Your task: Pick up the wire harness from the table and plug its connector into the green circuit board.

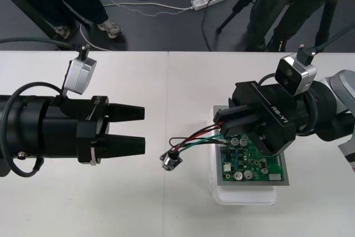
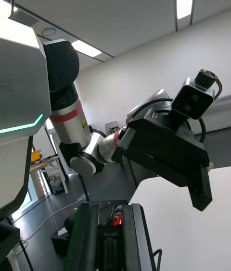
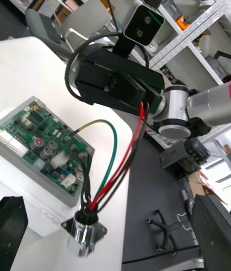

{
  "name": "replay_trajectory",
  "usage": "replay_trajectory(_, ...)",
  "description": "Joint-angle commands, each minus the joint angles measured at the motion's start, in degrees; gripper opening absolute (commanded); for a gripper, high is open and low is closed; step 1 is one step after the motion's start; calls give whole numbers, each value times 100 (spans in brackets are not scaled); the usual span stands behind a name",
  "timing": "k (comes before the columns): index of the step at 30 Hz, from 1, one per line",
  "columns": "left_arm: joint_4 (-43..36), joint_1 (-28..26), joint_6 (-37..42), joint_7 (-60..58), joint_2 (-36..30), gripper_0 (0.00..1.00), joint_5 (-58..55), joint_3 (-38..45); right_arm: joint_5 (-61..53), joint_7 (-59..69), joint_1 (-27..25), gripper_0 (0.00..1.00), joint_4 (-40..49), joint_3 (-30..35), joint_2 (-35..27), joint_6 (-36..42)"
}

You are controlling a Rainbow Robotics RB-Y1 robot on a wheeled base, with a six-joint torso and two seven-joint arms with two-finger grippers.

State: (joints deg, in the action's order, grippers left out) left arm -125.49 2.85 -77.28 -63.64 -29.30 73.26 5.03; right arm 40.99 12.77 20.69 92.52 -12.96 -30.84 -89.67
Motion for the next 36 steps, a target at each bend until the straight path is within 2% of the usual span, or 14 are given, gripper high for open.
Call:
replay_trajectory(1,-204,348,495,695,-243,100,-136,173,120,287,-109,0,372,171,157,-33)
replay_trajectory(8,-204,638,582,853,-243,100,-224,182,225,340,-153,0,618,215,280,-33)
replay_trajectory(12,-204,770,609,958,-234,100,-330,182,594,392,-153,0,855,479,394,-33)
replay_trajectory(25,-204,840,626,2145,-234,100,-752,-29,1359,559,-434,0,1453,839,482,-33)
replay_trajectory(36,-204,937,767,3085,-225,100,-1015,-459,1842,595,-733,0,1954,1085,526,1013)
